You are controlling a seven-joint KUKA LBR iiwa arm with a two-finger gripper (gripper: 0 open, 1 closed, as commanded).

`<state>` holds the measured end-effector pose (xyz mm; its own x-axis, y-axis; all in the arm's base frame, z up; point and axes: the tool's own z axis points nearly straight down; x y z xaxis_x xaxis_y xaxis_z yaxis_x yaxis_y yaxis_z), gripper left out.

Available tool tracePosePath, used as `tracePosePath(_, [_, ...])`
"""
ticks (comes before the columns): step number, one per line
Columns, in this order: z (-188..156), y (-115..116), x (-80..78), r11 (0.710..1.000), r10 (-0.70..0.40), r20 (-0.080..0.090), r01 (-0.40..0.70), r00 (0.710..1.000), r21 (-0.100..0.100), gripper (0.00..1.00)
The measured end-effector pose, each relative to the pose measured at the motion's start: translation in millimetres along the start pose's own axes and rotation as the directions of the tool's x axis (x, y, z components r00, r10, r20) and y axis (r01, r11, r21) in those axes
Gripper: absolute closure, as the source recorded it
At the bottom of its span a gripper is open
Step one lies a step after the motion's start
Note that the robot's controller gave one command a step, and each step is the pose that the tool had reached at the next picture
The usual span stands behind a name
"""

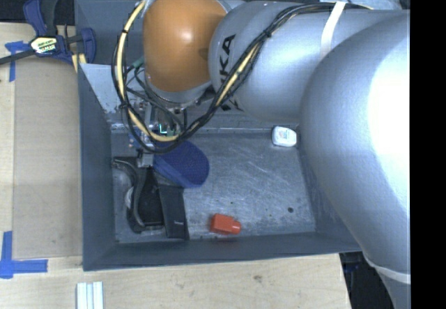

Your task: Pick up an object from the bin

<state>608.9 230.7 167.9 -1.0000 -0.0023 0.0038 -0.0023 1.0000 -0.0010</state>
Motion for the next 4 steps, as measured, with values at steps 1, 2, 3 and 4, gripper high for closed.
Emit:
tracePosePath(1, [89,-67,26.6,0.923,-0.384,0.01,0.384,0.923,0.001,0.0])
tracePosePath(2, [98,-110,0.6,0.965,-0.263,0.008,0.263,0.965,0.002,0.0])
tracePosePath(3, [98,-178,-0.5,0.923,-0.386,0.004,0.386,0.923,0.003,0.0])
tracePosePath(4, [98,-174,-0.1,0.922,-0.387,0.004,0.387,0.922,0.0,1.0])
